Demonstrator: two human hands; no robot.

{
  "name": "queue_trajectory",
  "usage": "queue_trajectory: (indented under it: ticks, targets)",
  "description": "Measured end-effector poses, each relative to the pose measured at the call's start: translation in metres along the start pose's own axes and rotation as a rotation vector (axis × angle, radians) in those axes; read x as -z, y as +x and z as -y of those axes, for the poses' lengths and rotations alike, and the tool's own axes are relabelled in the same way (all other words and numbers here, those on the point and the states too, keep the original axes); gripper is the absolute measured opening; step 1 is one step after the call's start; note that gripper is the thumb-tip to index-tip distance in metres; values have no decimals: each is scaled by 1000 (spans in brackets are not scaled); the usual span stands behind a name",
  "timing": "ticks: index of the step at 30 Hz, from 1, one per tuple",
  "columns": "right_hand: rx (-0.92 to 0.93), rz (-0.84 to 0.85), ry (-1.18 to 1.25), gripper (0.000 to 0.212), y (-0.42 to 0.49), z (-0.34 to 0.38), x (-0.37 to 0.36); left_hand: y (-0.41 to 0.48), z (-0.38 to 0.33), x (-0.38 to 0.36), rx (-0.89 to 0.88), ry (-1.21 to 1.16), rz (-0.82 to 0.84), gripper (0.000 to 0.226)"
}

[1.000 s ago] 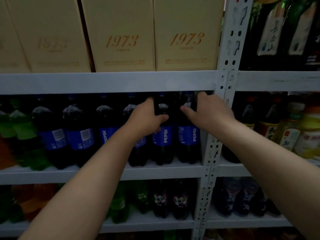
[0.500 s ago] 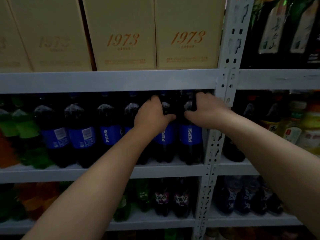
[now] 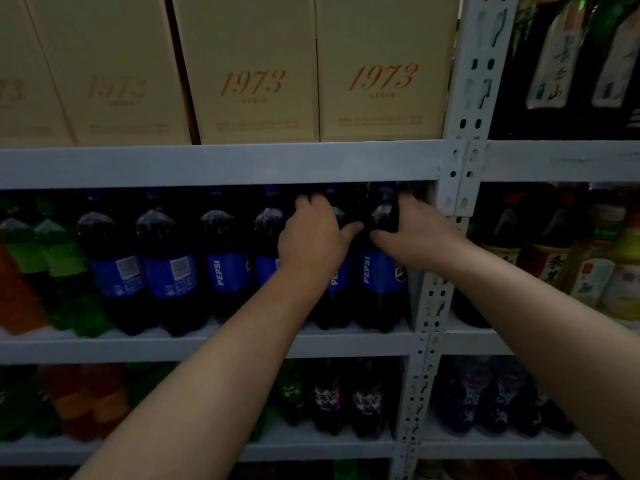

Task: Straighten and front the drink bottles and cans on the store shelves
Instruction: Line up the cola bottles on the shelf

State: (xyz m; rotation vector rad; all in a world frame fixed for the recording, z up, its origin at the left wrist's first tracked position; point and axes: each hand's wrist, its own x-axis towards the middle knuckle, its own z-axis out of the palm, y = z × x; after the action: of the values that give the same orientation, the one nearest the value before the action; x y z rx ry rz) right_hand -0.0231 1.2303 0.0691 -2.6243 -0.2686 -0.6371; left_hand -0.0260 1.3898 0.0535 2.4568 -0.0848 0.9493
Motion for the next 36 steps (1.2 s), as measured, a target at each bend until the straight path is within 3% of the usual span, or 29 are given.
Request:
queue_trajectory:
  ticks: [6,12,16,18,21,26,28,30,33,36]
  targets:
    - [-8,-163,-12,51,-8,-1,0,13,7,6,-42,-57,77,59]
    - [32,-277,-108,57,-17,-4,-10,20,17,18,18,-312,291,41]
    - [110,-90,46,74,-17,-6,-16,10,4,10,48,-161,95,37]
    - [114,-92,89,75,-15,-9,-14,4,-1,4,62,-110,6,50]
    - [83,-162,117,70,-16,-9,-14,6,-1,3,57,-55,7,59]
    - [71,-291,102,58,-25,-9,-23,19,12,13,30,-175,136,48]
    - [74,-340,80,59,-32,-12,-28,22,17,18,75,-330,247,42]
    - [54,-358,117,63,-47,-16,-39,21,16,20,62,-307,296,39]
    - [-61,-319,216,68,-84,-20,-71,4,6,10,-47,-80,97,38]
    - [-169,-280,227,66,-117,-18,-109,-46,3,-7,-121,-107,-209,48]
